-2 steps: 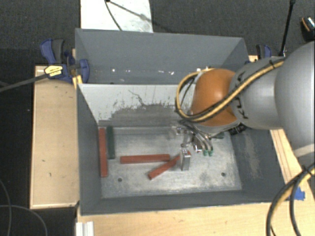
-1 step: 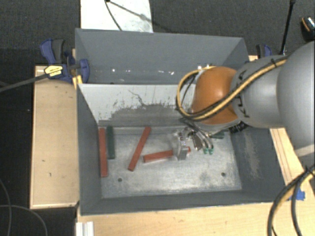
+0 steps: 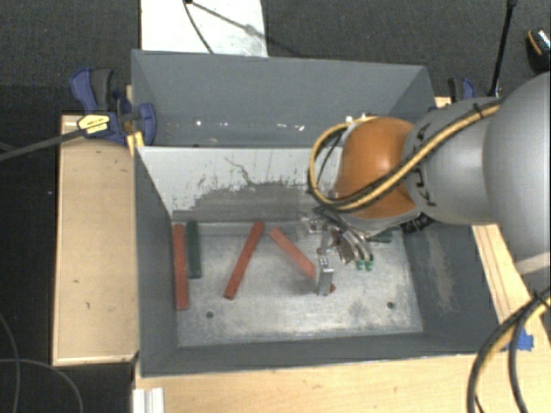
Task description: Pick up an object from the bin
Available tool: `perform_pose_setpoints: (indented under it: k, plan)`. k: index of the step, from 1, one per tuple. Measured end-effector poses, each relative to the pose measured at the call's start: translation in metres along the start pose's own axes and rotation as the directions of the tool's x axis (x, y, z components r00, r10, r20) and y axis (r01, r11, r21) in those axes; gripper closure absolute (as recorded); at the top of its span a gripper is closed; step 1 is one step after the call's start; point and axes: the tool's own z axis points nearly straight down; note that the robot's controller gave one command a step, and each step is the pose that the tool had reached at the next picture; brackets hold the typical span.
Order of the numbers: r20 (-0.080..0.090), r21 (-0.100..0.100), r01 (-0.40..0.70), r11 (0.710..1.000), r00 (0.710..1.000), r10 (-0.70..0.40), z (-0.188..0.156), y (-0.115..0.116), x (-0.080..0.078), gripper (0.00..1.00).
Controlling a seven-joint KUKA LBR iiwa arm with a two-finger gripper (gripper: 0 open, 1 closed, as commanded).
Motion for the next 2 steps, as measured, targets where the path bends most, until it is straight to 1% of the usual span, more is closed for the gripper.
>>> perform_pose_setpoints:
  k: [1,2]
  plan:
    - [-0.002,0.0,0.0,1.0,1.0,0.0,0.001,0.0,0.001,1.0]
    - [0.005,0.002,-0.004,1.0,1.0,0.004,-0.134,-0.045,0.031,1.0]
